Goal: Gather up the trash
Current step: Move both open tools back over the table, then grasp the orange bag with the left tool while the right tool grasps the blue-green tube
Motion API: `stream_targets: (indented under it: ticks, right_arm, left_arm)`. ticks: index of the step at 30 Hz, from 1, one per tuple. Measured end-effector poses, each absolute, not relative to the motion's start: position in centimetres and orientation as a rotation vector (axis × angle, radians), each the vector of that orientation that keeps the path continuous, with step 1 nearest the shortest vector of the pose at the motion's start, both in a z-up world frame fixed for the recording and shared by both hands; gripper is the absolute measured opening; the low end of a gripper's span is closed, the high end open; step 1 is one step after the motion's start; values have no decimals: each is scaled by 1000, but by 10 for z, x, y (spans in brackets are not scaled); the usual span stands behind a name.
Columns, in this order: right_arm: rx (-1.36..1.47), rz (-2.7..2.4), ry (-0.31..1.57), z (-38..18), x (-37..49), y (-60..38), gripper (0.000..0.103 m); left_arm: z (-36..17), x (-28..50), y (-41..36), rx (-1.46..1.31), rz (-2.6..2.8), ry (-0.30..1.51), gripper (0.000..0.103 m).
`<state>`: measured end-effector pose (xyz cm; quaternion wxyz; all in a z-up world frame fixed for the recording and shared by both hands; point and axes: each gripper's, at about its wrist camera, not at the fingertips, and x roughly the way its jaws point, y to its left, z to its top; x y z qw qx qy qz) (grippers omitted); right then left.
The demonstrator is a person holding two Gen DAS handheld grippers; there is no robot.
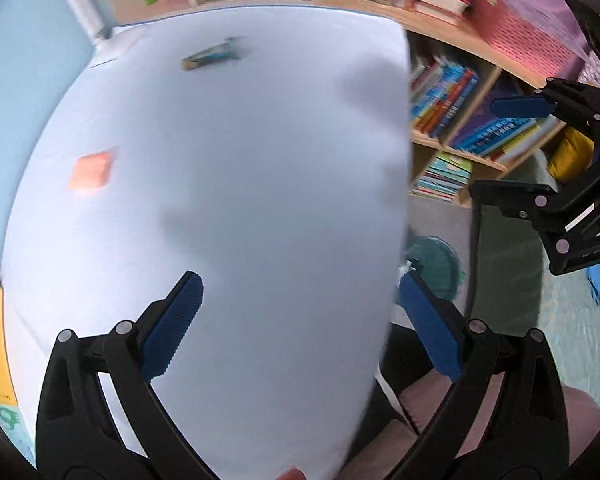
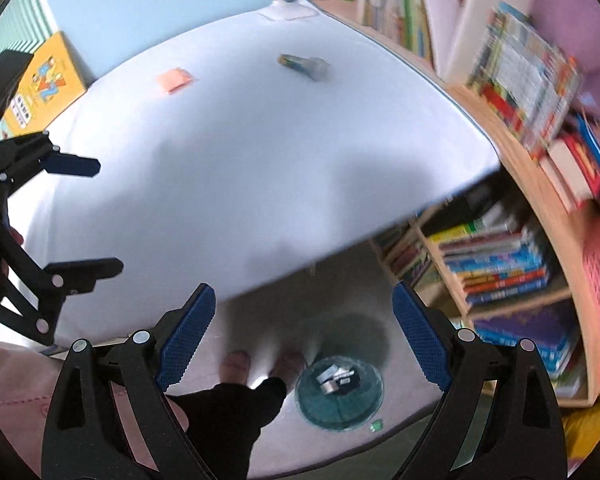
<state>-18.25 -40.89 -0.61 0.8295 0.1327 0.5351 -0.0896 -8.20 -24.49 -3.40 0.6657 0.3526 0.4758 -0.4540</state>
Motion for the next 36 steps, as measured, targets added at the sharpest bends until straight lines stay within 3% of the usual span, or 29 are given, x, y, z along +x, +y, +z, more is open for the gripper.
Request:
stream_targets:
  ticks: [13,36]
  right_arm:
    - [87,-6,1125,-2,-76,-422,91]
    - [-56,179,1180,-37,84,-500,91]
  left_arm:
    - [-32,21,-228,582,-770,1164,96]
    - [-62,145,-263,557,-474,1257,96]
